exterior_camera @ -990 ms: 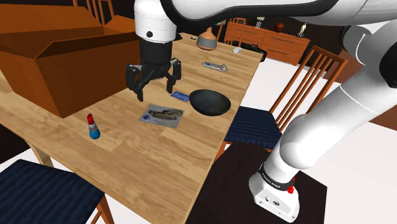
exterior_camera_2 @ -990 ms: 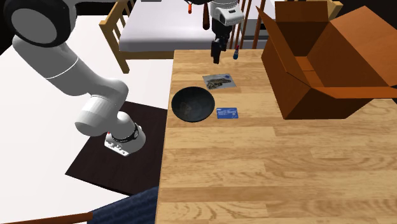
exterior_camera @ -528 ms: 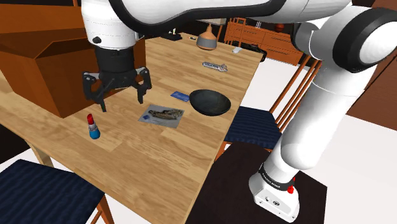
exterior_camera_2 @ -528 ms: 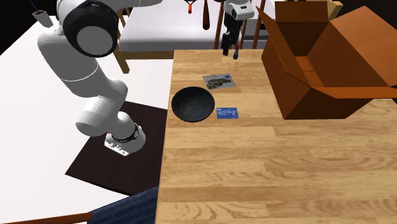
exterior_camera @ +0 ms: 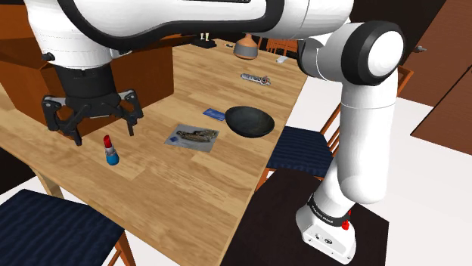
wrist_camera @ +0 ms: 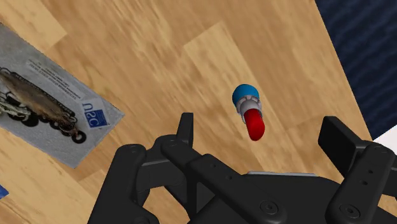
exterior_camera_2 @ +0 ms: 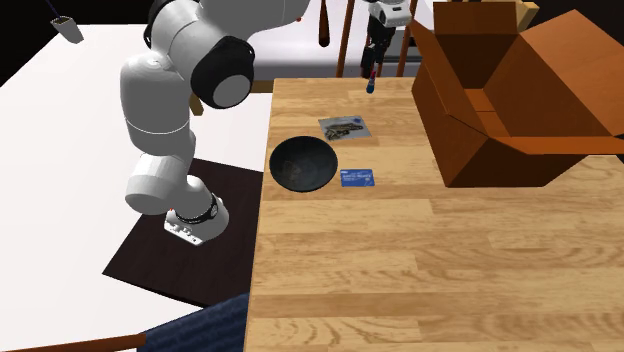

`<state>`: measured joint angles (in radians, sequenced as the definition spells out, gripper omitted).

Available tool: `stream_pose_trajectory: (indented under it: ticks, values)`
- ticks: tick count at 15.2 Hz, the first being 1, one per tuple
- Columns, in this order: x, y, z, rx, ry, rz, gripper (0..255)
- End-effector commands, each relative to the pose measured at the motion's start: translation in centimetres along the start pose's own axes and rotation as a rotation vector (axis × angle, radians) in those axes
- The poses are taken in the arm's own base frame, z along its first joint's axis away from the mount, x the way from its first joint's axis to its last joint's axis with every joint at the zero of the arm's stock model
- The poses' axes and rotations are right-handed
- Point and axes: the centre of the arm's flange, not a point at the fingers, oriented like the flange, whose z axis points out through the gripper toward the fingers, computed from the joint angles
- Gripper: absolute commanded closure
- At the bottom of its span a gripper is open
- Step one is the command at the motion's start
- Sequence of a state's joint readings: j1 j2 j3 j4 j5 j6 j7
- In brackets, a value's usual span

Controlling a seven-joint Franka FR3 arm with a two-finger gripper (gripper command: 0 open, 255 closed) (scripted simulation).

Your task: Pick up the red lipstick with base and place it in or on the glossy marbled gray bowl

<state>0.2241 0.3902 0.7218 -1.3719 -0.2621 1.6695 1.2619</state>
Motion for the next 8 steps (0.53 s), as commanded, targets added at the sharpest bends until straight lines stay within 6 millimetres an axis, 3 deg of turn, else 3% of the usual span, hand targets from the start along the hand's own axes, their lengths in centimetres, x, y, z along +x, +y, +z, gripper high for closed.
stream_pose_trajectory:
  ticks: [1, 5, 8]
  values:
    - [0.1, -0.2, 1.1, -0.001, -0.001, 0.003, 0]
    - [0.1, -0.2, 3.6, -0.001, -0.001, 0.003, 0]
    - [0.1, -0.2, 3.6, -0.001, -0.001, 0.003, 0]
